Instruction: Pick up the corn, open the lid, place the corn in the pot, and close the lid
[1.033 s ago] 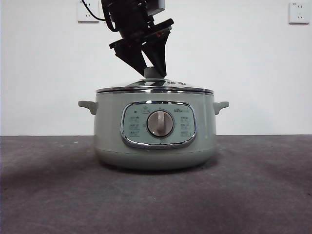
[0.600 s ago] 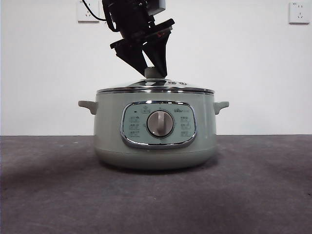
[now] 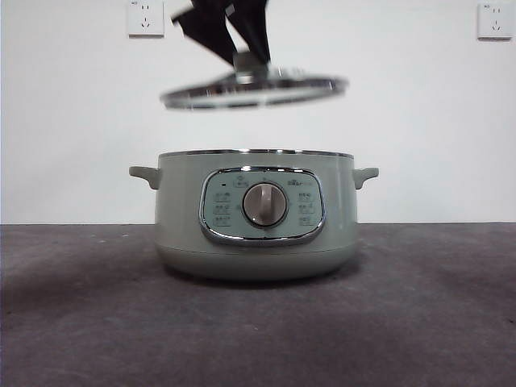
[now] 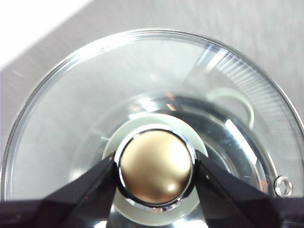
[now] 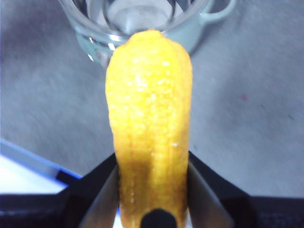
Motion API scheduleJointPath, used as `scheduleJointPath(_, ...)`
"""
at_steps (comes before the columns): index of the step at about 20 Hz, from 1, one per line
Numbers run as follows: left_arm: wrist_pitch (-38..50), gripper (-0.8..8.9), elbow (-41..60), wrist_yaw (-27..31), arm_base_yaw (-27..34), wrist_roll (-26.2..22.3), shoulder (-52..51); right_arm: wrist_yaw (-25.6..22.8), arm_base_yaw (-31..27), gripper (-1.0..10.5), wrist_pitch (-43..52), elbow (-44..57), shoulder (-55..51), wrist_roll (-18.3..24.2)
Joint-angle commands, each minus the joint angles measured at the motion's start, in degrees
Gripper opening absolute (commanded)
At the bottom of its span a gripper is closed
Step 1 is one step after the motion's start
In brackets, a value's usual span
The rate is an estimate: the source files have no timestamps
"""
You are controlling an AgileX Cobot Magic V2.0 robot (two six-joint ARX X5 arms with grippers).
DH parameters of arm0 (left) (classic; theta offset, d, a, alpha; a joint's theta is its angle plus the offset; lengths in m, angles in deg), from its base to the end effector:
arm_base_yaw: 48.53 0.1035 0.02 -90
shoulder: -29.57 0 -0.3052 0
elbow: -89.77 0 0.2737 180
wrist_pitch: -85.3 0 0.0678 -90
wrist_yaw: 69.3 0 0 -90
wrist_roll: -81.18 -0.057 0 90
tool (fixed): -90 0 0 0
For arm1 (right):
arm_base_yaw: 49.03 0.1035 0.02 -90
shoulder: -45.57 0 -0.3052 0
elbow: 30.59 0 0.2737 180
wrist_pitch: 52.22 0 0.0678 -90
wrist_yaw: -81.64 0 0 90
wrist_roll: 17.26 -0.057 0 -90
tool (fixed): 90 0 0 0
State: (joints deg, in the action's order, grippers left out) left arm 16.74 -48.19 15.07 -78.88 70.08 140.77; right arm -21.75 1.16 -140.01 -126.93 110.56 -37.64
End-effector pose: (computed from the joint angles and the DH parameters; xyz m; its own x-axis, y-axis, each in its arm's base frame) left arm 0.4007 -0.2411 0.4283 0.5906 -0.4595 -0.6633 0.6661 0.7416 0.0794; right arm 0.1336 0.1397 0.4198 0.5222 0.2648 -0.8107 -0.4379 0.8990 0.0116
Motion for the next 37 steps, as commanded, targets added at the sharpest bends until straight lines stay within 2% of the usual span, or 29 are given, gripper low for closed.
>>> scheduleJointPath(1,-0.94,-0.09,-2.64,-0.28,1.60,-0.96,-1.07,1.62,-0.09,-0.1,2.99,0.02,3.72,-0.81)
scheduleJointPath(3,-1.92,-0.09,-3.56,-0.11,3.48,-1.40,-1.07,4.39,-1.01,-0.1,7.45,-0.07,7.76,-0.04)
scheduleJointPath(7,-3.23,-0.09,-3.56,-0.13,8.70,-1.38,-1.09,14.58,-5.49,-0.1,17.14,-0.77,16.59,1.95)
scheduleJointPath(9,-3.08,-0.09,-3.56,-0.15,11.54,-1.38,-1.09,16.63,-8.50,-0.1,18.47,-3.45,22.03,1.97)
scheduleJointPath(15,-3.17,-0.09,-3.56,-0.37,19.78,-1.38,-1.09,17.81,-14.16,-0.1,15.50,-21.68,41.20,3.63)
scheduleJointPath(19,-3.23,-0.09,-3.56,-0.81,23.37,-1.36,-1.09,19.43,-15.02,-0.1,11.61,-34.93,53.81,3.93)
scheduleJointPath(23,-3.85,-0.09,-3.56,-0.79,24.83,-1.33,-1.09,19.41,-15.02,-0.1,9.16,-43.28,63.30,3.91)
scheduleJointPath(35,-4.50,-0.09,-3.56,-0.85,24.81,-1.33,-1.09,17.90,-14.97,-0.1,10.56,-45.05,72.19,4.31)
scheduleJointPath(37,-4.50,-0.09,-3.56,-2.60,24.81,-1.31,-1.09,17.88,-14.88,-0.1,10.71,-45.03,73.13,4.11)
